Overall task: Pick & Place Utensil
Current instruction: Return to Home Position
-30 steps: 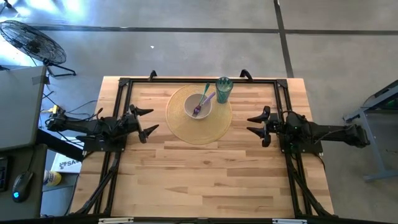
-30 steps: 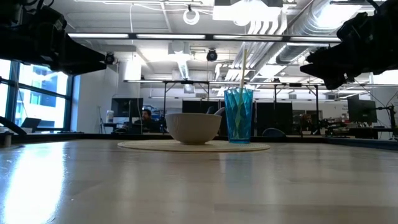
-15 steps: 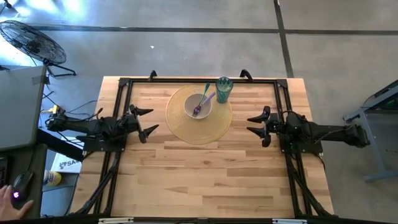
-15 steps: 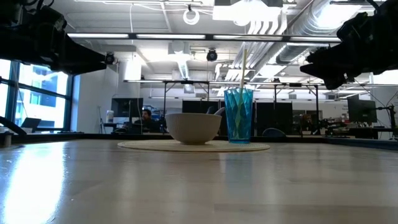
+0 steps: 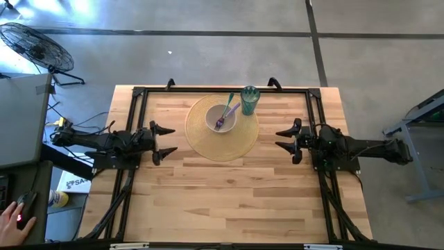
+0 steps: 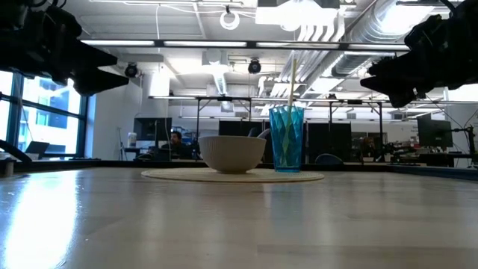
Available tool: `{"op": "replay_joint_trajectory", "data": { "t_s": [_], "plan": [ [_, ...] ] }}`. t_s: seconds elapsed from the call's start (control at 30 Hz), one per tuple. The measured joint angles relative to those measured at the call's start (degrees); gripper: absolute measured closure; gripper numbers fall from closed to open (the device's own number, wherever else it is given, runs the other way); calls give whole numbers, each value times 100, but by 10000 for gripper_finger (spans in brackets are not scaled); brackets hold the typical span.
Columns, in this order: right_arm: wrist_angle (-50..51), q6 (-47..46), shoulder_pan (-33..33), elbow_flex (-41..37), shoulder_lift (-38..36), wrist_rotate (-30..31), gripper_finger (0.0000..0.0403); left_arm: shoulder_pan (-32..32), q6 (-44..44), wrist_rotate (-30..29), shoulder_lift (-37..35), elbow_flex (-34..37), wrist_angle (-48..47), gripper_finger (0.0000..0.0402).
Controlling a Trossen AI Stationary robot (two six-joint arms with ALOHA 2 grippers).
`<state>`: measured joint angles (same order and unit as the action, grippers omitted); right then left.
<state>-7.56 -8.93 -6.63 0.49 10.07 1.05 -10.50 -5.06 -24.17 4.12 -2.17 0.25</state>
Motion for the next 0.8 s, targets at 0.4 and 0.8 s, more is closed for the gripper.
{"op": "replay_joint_trajectory", "data": {
  "t_s": [0.4, 0.8],
  "plan": [
    [1, 0, 0, 0, 0, -1, 206, 0, -238, 1718, 0, 24, -74, 24],
    [1, 0, -1, 0, 0, 0, 206, 0, -278, 1721, 0, 26, -52, 24]
  ]
}}
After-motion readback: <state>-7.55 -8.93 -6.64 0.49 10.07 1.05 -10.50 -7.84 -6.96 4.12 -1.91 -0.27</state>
